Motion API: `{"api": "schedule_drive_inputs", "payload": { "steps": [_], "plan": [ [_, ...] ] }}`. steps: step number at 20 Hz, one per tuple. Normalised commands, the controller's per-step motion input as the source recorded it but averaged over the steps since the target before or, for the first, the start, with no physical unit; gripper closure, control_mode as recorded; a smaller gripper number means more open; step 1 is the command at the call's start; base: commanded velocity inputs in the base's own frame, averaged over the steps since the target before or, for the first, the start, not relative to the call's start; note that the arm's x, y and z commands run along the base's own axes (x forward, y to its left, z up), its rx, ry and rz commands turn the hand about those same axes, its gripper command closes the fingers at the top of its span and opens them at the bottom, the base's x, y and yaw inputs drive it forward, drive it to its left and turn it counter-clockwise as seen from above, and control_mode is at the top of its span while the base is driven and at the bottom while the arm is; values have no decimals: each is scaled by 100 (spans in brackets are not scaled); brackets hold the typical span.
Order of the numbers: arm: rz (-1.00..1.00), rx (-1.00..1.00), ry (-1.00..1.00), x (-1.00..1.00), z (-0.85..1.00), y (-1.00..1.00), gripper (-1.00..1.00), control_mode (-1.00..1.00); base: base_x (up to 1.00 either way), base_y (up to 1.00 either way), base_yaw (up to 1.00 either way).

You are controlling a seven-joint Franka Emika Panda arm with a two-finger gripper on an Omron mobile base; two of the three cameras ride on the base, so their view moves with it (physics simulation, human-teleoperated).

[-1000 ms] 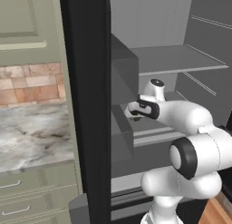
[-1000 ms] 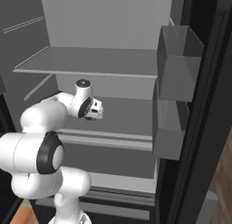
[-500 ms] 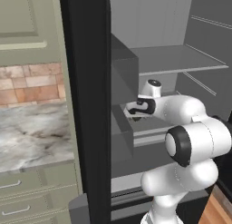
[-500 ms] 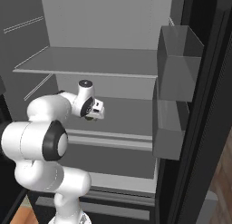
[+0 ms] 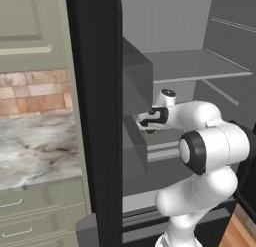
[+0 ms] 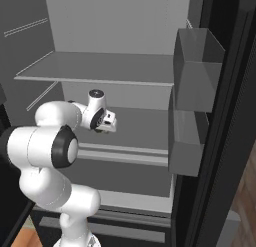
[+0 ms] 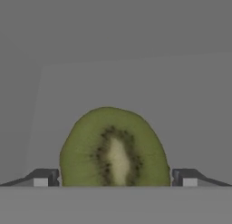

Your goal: Open the fridge, remove the kiwi, carrot, and steak, and place them on any counter.

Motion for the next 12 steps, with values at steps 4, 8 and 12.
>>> {"api": "schedule_drive_inputs", "payload": {
  "steps": [4, 8, 12],
  "plan": [
    [0, 0, 0, 1, -16, 0, -100, -100, 0, 0, 0],
    [0, 0, 2, 0, -21, 0, 100, -100, 0, 0, 0],
    [0, 0, 5, 0, -7, 0, 100, -100, 0, 0, 0]
  ]
}}
